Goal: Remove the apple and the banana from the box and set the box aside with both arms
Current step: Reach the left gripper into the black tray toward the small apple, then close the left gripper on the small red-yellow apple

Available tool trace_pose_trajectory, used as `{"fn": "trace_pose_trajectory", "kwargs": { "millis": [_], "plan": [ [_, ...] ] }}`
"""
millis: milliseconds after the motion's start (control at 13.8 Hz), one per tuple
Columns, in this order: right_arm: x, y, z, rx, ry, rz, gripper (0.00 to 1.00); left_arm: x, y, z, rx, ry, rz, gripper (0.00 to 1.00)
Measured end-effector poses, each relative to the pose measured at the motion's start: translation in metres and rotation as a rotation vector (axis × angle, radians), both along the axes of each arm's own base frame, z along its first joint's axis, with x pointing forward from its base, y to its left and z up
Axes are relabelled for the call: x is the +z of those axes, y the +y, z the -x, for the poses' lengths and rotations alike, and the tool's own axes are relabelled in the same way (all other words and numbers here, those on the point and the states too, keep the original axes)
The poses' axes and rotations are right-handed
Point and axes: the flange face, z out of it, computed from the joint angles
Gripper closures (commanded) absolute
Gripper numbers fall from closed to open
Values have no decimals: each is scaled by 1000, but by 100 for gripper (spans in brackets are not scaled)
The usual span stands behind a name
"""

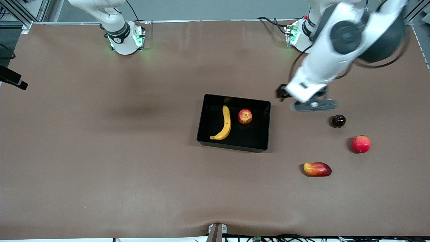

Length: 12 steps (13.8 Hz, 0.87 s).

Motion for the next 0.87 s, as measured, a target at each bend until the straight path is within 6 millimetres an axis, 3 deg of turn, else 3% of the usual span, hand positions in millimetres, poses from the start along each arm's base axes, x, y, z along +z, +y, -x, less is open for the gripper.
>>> {"fn": "trace_pose_trajectory", "kwargs": {
  "millis": [144, 361, 650, 867],
  "plan": [
    [-1, 0, 0, 0, 1, 0, 0, -41, -43, 2, 3, 4, 28, 0],
    [-2, 0, -1, 0, 2, 0, 0, -112, -82, 5, -1, 38, 38, 0],
    [-3, 0, -2, 0, 6, -1, 0, -192, -111, 17, -6, 67, -24, 0],
    [-4, 4, -3, 36, 6, 2, 0, -236, -121, 26, -37, 94, -45, 4]
  ]
}}
